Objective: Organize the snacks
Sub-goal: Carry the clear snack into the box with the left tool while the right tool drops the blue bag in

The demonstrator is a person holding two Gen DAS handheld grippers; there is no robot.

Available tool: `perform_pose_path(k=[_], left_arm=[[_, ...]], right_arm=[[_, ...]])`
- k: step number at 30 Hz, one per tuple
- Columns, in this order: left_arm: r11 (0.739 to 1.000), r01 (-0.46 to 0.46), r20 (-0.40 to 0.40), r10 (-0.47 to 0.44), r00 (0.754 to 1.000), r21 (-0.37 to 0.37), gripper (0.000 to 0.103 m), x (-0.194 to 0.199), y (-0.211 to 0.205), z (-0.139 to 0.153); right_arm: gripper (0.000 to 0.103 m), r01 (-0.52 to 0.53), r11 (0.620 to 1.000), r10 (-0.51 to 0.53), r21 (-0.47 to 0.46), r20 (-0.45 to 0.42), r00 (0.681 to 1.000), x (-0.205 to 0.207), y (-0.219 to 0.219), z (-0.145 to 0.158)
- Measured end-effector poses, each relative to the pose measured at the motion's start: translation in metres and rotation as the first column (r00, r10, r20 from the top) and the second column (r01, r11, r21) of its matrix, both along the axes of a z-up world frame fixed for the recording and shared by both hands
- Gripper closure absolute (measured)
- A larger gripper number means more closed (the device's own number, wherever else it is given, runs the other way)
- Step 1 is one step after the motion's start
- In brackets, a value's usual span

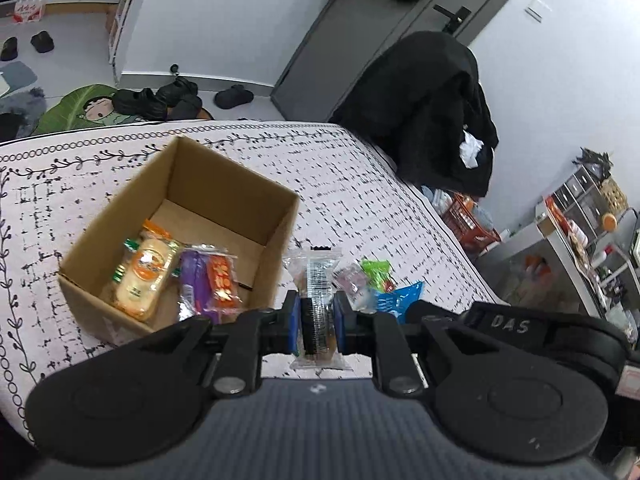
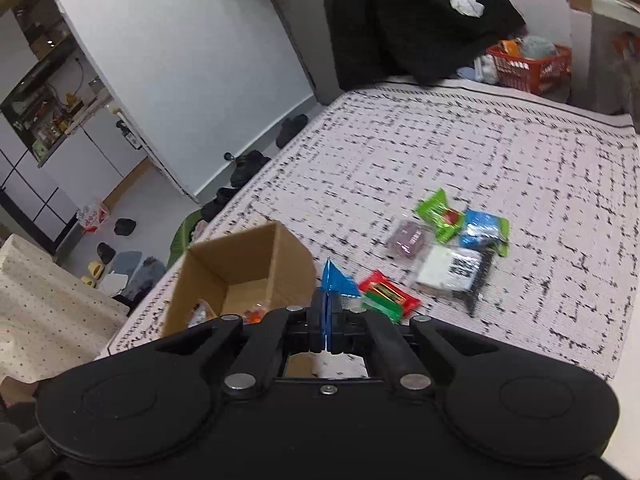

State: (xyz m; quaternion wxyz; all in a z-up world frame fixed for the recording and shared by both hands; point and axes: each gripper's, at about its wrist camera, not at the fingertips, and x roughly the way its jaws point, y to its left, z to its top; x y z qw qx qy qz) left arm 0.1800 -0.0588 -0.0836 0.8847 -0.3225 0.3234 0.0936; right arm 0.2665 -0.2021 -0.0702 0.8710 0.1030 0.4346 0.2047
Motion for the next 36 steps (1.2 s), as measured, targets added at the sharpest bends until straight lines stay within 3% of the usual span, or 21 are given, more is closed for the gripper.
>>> perform_pose_path(k=[17, 27, 29, 34, 36], left_arm=[[0.994, -0.095, -0.023, 0.094, 0.995, -0.053, 0.086, 0.005, 0.058, -0.010], [0.983, -0.146, -0.079, 0.138, 0.987, -0.108, 0.083, 0.005, 0.081, -0.027], [0.982, -0.150, -0.086, 0.140, 0.986, -0.118, 0.079, 0.005, 0.084, -0.029], [0.980, -0.158, -0.082, 0.149, 0.986, -0.121, 0.050, 0.004, 0.088, -0.029], [0.980, -0.158, -0.083, 0.149, 0.985, -0.119, 0.044, 0.005, 0.088, -0.029]], right_arm=[[0.103, -0.089, 0.996, 0.087, 0.026, 0.068, 0.994, 0.006, 0.066, 0.032], [0.103, -0.128, 0.991, 0.125, 0.040, 0.065, 0.990, 0.013, 0.103, 0.030], [0.101, -0.127, 0.990, 0.124, 0.062, 0.040, 0.991, 0.015, 0.107, 0.028], [0.100, -0.095, 0.994, 0.095, 0.058, 0.014, 0.995, 0.017, 0.104, 0.024], [0.098, -0.074, 0.996, 0.074, 0.057, 0.009, 0.997, 0.016, 0.097, 0.022]])
